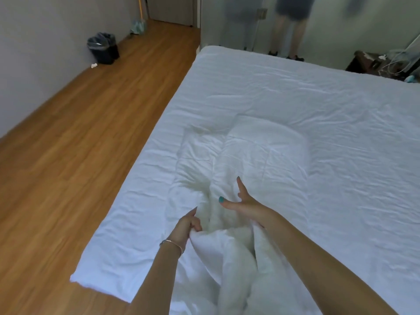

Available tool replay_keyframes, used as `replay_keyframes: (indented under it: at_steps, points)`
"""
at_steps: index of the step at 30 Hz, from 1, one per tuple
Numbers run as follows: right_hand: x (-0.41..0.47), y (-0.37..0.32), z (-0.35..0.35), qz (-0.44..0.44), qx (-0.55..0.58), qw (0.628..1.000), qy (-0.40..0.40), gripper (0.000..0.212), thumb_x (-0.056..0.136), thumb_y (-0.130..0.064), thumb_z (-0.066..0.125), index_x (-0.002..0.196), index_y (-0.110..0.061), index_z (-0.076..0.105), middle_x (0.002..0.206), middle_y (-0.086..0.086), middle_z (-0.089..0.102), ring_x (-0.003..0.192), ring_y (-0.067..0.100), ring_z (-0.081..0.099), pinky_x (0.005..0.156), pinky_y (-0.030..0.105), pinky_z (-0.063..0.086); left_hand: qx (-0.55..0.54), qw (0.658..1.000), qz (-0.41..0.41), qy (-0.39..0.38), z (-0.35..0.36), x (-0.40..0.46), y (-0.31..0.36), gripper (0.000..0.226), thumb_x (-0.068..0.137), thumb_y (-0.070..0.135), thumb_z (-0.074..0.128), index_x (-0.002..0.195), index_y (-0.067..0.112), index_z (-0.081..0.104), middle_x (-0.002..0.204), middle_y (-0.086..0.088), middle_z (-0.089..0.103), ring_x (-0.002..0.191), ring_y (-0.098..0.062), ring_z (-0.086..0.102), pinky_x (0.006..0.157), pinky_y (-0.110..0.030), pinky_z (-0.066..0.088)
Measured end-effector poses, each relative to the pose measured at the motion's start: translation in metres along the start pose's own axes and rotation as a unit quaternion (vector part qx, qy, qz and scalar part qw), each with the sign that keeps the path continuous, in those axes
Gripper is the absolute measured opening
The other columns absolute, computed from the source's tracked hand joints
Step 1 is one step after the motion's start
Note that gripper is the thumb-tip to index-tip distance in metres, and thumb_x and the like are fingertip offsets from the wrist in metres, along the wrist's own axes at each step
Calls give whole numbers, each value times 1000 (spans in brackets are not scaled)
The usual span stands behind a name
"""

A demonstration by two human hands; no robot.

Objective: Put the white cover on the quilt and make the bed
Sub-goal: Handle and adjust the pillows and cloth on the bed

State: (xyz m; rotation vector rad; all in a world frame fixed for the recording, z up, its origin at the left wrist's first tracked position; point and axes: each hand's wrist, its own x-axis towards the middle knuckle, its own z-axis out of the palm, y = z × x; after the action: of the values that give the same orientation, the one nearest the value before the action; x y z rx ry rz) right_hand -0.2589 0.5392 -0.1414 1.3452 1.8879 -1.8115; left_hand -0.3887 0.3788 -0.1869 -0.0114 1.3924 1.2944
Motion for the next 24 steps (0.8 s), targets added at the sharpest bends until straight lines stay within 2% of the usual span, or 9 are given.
replay_keyframes:
  at_steps: [2,4,8,10,13,15,17,20,24]
  points:
    - [2,-5,-2,10,0,1000,2,113,76,-65,68,148,-49,-17,164,-7,3,147,21,22,99,34,34,-48,997,17,56,-11,23,4,43,61,33,68,100,15,69,100,-5,70,100,-27,57,98,-41,38]
    - [5,-8,-1,8,-14,1000,13,114,77,-66,66,148,-47,-21,163,-8,2,147,21,23,96,34,34,-88,995,4,55,-3,34,14,34,75,40,62,93,11,68,98,-8,67,96,-29,60,95,-43,42]
    - [16,-10,4,-11,21,997,71,125,69,-67,74,144,-51,-24,160,-9,14,141,19,33,97,33,39,-132,980,-80,-130,47,35,35,60,88,40,34,80,-4,73,88,-21,67,77,-32,69,70,-36,54]
    - [12,-4,-7,-43,68,989,121,129,65,-60,81,145,-52,-20,152,-15,22,134,12,38,102,31,41,-108,980,-76,-150,67,36,41,56,89,35,34,91,-4,74,96,-21,69,83,-30,71,74,-36,56]
    - [-1,16,-36,-94,24,985,146,109,82,-36,75,150,-50,-8,141,-24,22,126,2,34,99,21,36,-45,998,28,-22,91,51,45,40,97,21,38,89,0,71,92,-17,70,95,-29,67,92,-32,49]
    - [-7,25,-51,-102,-35,984,139,94,89,-26,64,148,-57,-2,151,-17,24,128,4,35,101,20,33,-85,990,85,73,112,62,49,31,98,22,42,87,11,68,92,-4,67,99,-25,58,89,-33,44]
    - [-9,30,-62,-115,-71,981,141,89,91,-24,57,140,-69,-1,148,0,37,127,16,44,102,26,39,-111,979,111,130,128,73,52,22,94,32,53,115,24,53,118,5,51,111,-18,44,90,-42,41]
    - [-24,38,-91,-133,-78,975,162,88,91,-22,55,137,-73,1,124,1,43,109,18,51,91,27,48,-99,988,110,44,157,86,50,69,88,48,63,136,63,15,145,16,30,126,-18,35,95,-57,40]
    - [-66,65,-161,-153,-65,968,190,89,92,-16,57,143,-66,4,128,-6,36,118,13,44,100,25,43,35,975,212,-55,237,79,45,51,84,57,62,116,73,25,129,39,37,131,-14,40,103,-51,40]
